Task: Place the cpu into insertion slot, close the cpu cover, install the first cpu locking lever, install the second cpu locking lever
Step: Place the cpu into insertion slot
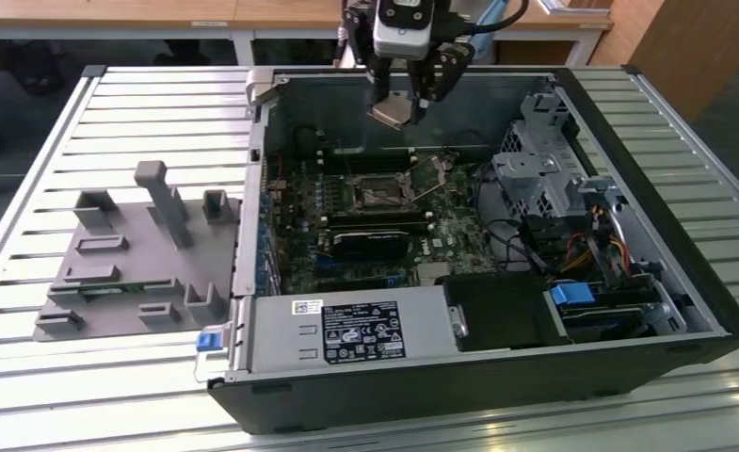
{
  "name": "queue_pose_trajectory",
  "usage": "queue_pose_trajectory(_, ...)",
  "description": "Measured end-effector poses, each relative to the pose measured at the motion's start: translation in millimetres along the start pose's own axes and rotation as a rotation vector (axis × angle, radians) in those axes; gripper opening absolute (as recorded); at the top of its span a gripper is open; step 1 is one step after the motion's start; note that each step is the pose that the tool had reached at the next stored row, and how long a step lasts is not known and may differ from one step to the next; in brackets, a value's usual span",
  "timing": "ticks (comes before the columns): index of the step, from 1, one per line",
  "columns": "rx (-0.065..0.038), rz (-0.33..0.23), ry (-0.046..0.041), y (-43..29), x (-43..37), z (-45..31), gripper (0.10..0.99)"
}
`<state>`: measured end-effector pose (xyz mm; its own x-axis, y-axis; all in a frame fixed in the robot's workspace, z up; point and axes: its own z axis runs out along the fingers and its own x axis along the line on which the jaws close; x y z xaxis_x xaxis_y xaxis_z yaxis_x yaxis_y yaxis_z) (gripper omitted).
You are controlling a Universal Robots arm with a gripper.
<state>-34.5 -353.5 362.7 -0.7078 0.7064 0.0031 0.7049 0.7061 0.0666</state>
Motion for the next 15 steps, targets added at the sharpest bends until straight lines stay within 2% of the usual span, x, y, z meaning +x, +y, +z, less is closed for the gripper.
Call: queue_pose_trajectory(15,0.006,0.202,-0.0196,0.0,0.0,1.1,0.541)
